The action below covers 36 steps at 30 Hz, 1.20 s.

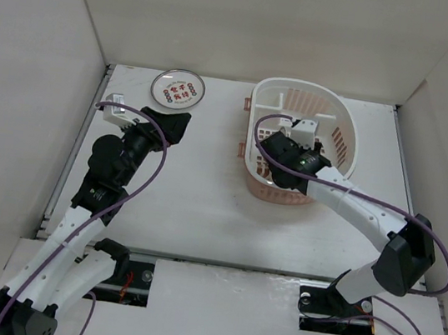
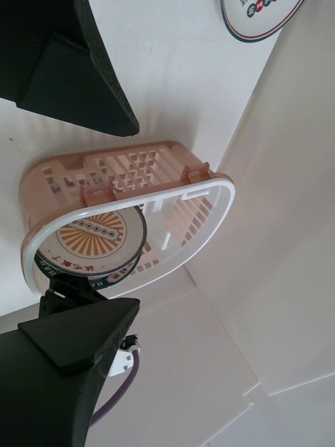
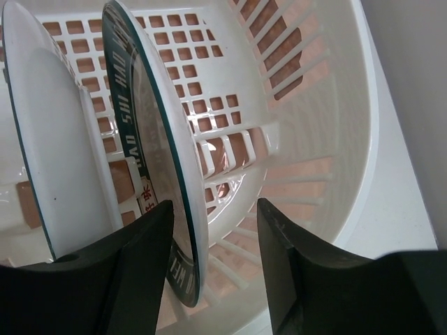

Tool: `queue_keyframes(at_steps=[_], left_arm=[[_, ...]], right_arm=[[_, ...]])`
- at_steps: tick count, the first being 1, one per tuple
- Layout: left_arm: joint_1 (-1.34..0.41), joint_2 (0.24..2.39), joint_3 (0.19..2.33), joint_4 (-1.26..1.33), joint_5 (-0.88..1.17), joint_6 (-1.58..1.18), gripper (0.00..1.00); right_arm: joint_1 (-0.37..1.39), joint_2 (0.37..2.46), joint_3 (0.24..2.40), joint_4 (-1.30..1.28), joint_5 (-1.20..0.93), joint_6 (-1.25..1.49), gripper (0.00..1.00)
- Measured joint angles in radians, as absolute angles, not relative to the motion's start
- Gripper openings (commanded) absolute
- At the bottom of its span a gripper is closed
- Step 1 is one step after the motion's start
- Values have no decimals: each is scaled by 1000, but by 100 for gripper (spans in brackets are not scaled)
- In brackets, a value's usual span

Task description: Load the plates into the dish rack

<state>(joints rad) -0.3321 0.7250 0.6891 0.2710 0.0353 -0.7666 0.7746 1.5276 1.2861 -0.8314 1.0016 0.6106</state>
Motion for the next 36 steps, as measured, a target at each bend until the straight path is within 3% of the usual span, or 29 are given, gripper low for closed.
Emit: queue_keyframes(at_steps=[3,17,24,27,29,32,36], left_arm=[[-332,725,689,271,35,-767,100],[-332,725,689,271,36,-766,100],[-332,758,710,222,-30,-764,100],[-332,817,742,181,-83,-767,100],[-329,857,749,169,-103,-774,100],[-296,936,752,175,-115,-821,100],[-218,1096,755,235,-136,-857,100]], right_arm=[[776,1528,1295,-839,1003,620,62],[786,1455,1334,-871,986,617,64],[844,1359,1398,-891,950,574,72],[884,1321,1454,-905,947,531,81],[916,1303,1482,-894,941,476,92],[969,1260,1496,-820,854,356,100],[1010,1160,1446,-654,632,242,100]])
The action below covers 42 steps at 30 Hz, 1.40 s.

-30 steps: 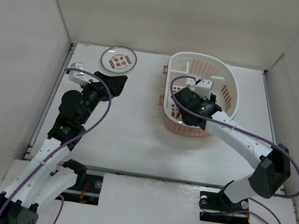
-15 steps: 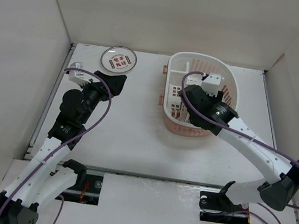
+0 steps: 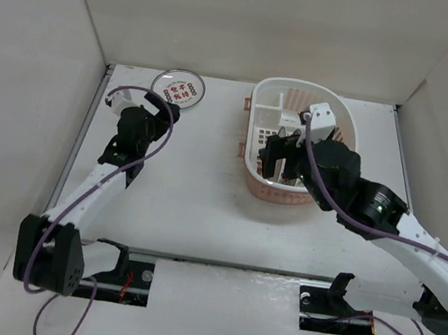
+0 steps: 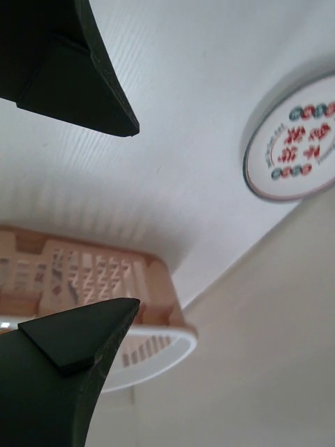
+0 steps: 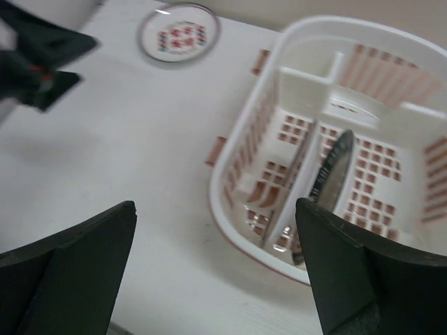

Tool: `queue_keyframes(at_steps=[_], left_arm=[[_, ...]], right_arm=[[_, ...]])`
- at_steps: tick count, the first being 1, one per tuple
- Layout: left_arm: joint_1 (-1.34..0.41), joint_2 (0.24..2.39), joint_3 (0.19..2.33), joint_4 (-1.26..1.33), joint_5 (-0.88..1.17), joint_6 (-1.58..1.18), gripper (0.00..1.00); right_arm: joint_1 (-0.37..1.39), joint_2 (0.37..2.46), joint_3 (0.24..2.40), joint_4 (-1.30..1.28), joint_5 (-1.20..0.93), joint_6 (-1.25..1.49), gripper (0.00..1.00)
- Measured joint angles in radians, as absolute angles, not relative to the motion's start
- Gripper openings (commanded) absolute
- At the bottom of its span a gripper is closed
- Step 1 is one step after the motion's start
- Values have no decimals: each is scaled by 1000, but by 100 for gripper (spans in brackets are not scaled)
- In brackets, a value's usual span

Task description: Load the plates into the dish rack

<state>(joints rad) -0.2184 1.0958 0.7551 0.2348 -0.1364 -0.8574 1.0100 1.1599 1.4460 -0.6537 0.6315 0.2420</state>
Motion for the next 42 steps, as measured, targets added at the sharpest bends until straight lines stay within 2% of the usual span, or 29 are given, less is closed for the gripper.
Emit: queue_keyframes(at_steps=[7,10,14,22,26,28,31,32,34,36,37,39,42], left_arm=[[-10,1467,713,557,-18,-950,100],[21,1665,736,677,53,-986,100],[26,1912,858,776,138,-1040,100],[53,2115,1115,798,187,-1083,100],[58,2156,1230,697,156,-1086,91],[58,2170,1282,648,141,-1089,78],[56,2190,1356,570,118,-1090,75],[54,2193,1373,549,110,-1090,71],[54,2194,1388,515,92,-1090,70],[53,2194,1392,490,81,-1091,64],[52,2194,1392,476,76,-1090,58],[52,2196,1392,466,73,-1093,57],[52,2205,1394,455,73,-1100,43]], right_arm=[[1121,1050,1412,-528,451,162,100],[1136,1047,1412,-519,417,149,100],[1135,1042,1412,-516,400,138,100],[1140,1032,1412,-510,393,121,100],[1140,1039,1416,-505,398,112,100],[1140,1048,1423,-502,402,108,100],[1140,1055,1426,-501,403,103,100],[1140,1055,1426,-501,404,101,100],[1140,1055,1426,-501,404,101,100],[1140,1055,1428,-501,403,101,100],[1140,1055,1430,-501,404,101,100],[1140,1054,1433,-500,404,100,100],[1140,1047,1434,-500,403,100,100]])
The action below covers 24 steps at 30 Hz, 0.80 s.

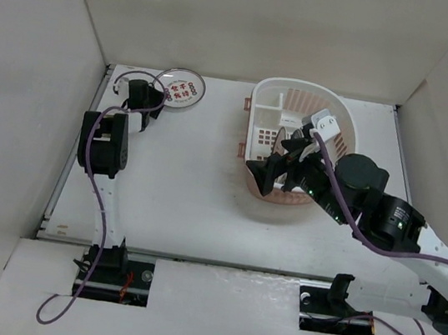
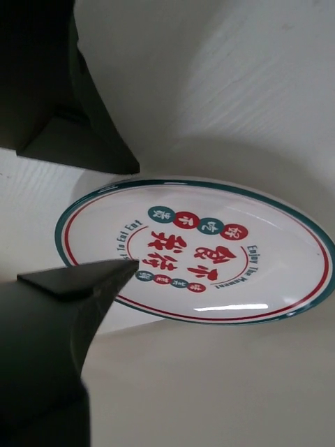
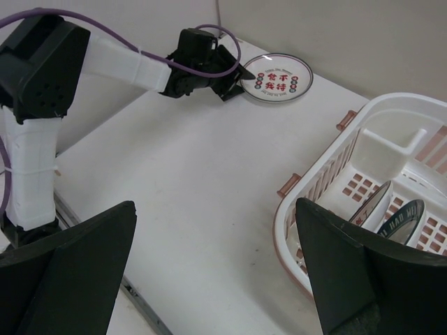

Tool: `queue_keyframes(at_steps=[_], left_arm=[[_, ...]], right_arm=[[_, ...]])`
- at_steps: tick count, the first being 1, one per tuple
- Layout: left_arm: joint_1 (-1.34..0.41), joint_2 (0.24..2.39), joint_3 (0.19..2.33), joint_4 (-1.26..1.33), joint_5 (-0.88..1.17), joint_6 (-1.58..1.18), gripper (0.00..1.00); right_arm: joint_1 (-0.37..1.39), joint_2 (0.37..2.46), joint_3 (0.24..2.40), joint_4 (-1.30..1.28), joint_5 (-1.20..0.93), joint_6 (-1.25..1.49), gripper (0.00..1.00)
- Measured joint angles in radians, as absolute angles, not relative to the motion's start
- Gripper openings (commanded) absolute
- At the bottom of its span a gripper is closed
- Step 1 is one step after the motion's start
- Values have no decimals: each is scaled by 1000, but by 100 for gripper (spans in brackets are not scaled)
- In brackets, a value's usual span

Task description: Load the plates into the dish rack

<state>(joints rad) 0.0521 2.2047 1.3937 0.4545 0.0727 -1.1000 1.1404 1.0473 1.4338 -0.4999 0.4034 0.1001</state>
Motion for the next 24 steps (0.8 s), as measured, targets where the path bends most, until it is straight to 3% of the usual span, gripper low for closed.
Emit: queue_keyframes(at_steps=[14,16,24], left_arm=[[52,2252,1397,467,74,-1131,12],[52,2258,1404,467,77,-1133,2],[53,2274,1427,478,100,-1141,0]], right_arm=[[1140,1023,1434,-500,402,100,100],[1140,1023,1434,-500,398,100,100],[1140,1023,1434,-496,392,100,100]])
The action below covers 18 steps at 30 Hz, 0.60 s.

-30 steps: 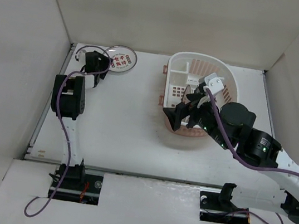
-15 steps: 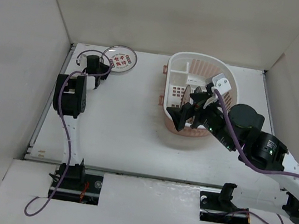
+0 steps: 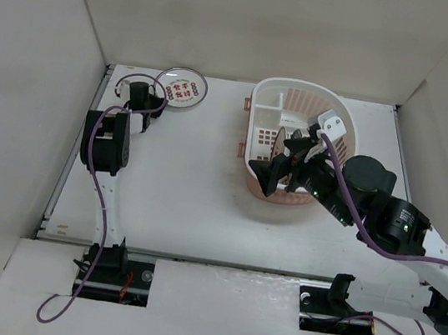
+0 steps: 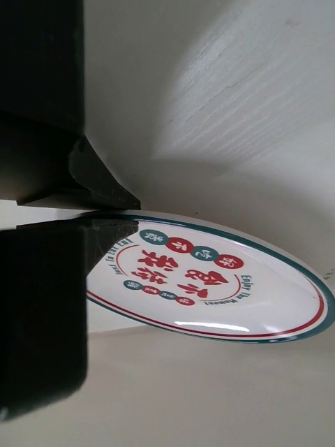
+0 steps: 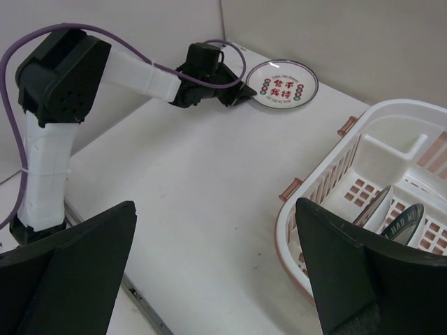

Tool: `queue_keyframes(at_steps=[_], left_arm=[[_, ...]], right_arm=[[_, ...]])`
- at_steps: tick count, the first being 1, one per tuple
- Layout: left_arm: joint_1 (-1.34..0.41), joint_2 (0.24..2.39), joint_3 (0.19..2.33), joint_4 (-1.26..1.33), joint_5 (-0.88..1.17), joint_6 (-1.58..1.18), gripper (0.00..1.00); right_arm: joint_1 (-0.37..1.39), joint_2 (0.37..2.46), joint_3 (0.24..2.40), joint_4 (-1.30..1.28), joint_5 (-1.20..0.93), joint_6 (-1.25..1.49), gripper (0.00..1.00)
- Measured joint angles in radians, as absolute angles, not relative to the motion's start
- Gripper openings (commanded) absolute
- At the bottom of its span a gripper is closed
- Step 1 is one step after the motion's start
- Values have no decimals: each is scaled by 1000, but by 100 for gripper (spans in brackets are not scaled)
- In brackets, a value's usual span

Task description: Load the plates into the dish rack

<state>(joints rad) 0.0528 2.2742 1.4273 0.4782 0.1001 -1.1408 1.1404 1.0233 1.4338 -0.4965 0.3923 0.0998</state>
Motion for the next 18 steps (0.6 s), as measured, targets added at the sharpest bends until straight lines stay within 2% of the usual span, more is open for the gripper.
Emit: queue_keyframes(at_steps=[4,9,13,18], left_arm=[[51,2191,1306,505,100,-1122,0],[22,1900,1023,480,71,-1036,0],[-41,1595,828,484,53,-958,0],[-117,1320,764,510,96,-858,0]], right_arm=[[1141,1026,1427,-463,430,97,100],[1105,1082,1422,-373,466,86,100],[953,1171,1407,-269,371,94,100],[701,1324,1415,-148,122,108,99]])
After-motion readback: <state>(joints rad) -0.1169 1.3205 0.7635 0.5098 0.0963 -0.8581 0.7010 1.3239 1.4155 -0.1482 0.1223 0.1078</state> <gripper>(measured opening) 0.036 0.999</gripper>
